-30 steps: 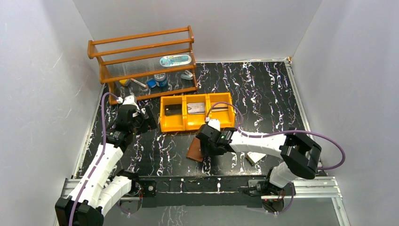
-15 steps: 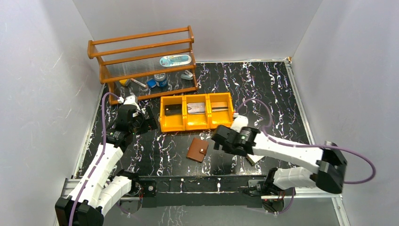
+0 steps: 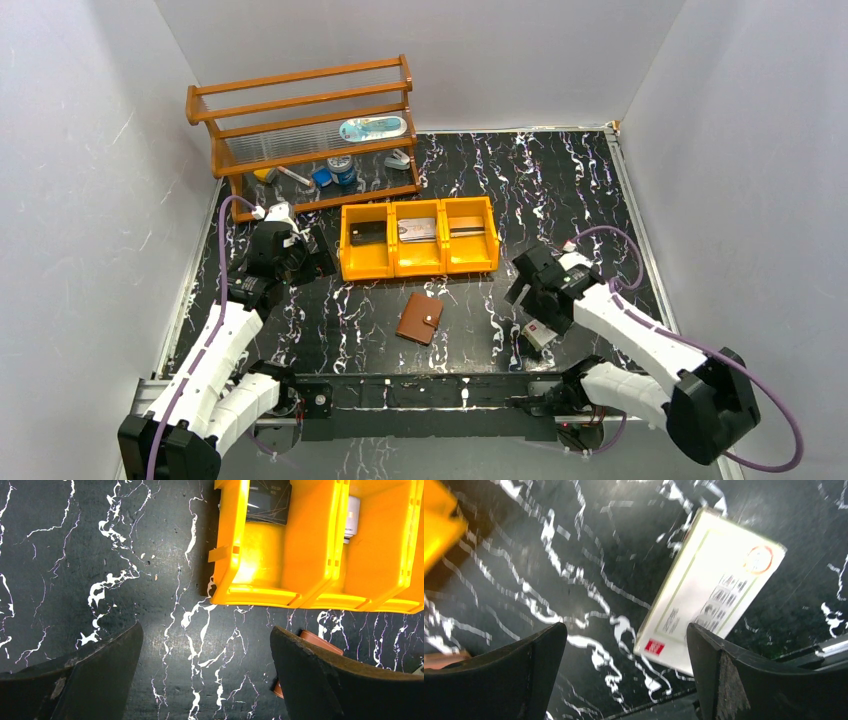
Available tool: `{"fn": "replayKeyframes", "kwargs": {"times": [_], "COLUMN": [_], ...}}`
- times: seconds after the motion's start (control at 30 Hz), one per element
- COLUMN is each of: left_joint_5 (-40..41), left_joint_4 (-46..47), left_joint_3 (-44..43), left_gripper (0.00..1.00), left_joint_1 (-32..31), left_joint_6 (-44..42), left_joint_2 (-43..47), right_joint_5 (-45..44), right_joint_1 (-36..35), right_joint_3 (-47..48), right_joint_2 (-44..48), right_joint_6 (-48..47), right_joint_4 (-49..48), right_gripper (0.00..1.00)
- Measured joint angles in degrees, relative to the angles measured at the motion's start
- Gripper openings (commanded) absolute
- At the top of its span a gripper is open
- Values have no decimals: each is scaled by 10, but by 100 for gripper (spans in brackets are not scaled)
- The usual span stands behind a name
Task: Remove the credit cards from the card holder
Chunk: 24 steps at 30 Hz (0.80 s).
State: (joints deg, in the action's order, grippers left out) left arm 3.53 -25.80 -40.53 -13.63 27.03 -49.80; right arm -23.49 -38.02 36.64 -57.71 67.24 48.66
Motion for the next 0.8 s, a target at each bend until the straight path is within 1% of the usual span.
{"fn": "replayKeyframes", "kwargs": {"times": [0.13, 0.27, 0.4, 0.5, 0.57, 0.63, 0.7, 0.8], "left_joint_5": [-1, -1, -1, -1, -1, -1, -1, -3], "left_joint_4": [0, 0, 0, 0, 0, 0, 0, 0], "left_joint_3": [0, 0, 0, 0, 0, 0, 0, 0], "left_gripper": [98, 98, 98, 98, 98, 98, 98, 98], "left_joint_1": [0, 0, 0, 0, 0, 0, 0, 0], "left_joint_6": [0, 0, 0, 0, 0, 0, 0, 0], "left_joint_2": [0, 0, 0, 0, -1, -1, -2, -3], "right_joint_5": [16, 40, 108, 157, 178, 189, 187, 152], "right_joint_1": [106, 162, 163, 144, 122, 104, 91, 94], "right_joint_3": [4, 23, 37, 36, 26, 14, 3, -7], "right_joint_2": [-42, -48, -25, 17, 33, 27, -1, -40], "right_joint_6": [-59, -120, -151, -149, -145, -142, -138, -134], "right_joint_4": [-38, -57, -74, -75, -83, -86, -83, -81], "right_gripper": [98, 97, 96, 96, 98, 98, 98, 98]}}
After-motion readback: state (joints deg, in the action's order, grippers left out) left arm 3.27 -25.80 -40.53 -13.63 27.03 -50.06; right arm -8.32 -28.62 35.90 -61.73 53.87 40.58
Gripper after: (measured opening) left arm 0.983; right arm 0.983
